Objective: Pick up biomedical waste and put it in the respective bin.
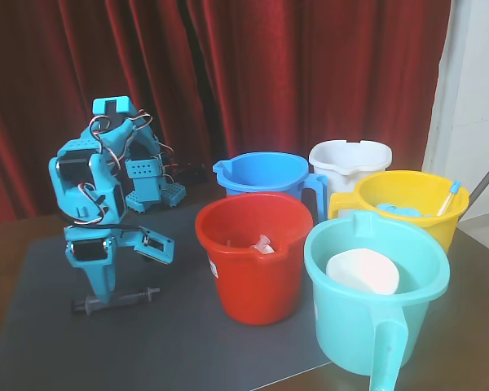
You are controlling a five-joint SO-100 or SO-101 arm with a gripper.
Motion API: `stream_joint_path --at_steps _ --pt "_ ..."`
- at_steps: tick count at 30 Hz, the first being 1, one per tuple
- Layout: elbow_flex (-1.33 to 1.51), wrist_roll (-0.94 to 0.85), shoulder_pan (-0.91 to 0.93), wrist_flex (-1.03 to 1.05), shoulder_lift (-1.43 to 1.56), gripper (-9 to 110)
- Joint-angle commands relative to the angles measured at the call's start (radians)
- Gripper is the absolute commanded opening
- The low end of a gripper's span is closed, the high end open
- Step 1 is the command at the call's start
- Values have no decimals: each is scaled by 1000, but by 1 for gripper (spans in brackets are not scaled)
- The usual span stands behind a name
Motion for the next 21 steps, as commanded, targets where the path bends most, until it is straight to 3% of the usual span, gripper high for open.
stream_joint_path --at_steps 1,21 --pt "-18 6 -11 -8 18 14" --pt "28 6 -11 -55 14 14"
